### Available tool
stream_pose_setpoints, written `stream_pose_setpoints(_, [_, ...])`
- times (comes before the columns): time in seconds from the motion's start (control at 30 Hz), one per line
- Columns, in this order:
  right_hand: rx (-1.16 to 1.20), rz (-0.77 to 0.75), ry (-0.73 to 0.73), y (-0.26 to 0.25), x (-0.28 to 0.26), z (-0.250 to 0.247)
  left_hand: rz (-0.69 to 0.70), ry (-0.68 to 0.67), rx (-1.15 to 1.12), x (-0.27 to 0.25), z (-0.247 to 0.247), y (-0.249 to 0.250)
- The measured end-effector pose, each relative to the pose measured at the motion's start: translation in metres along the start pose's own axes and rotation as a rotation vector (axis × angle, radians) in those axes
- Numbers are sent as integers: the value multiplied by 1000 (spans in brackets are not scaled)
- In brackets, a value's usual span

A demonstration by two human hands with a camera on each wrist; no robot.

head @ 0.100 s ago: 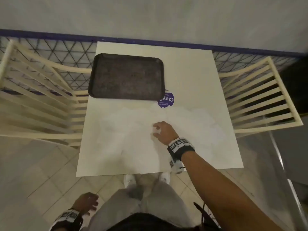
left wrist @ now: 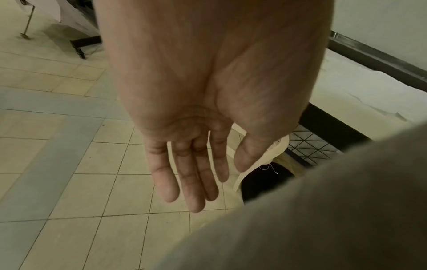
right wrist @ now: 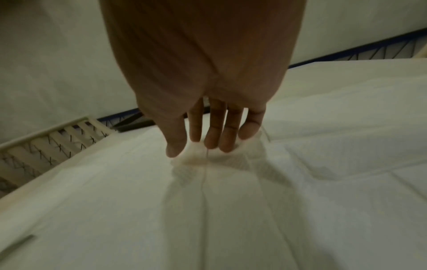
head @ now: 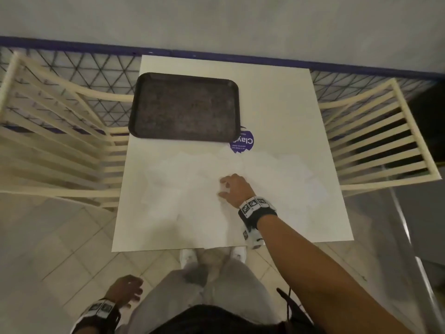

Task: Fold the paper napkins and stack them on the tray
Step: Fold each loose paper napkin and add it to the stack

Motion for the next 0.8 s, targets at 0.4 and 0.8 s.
stream_pose_setpoints(0.4, [110, -29, 152, -20, -11, -23, 20, 15, 45, -5, -5, -8])
stream_pose_setpoints(0.8, [389, -187, 36, -35, -28, -120, 241, -97, 531, -96, 12, 106])
Point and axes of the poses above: each hand's wrist, its own x-axis towards the middle knuckle, its own z-axis out of the palm, y = z × x, the point moved 4 cm from there along x, towards the middle knuckle
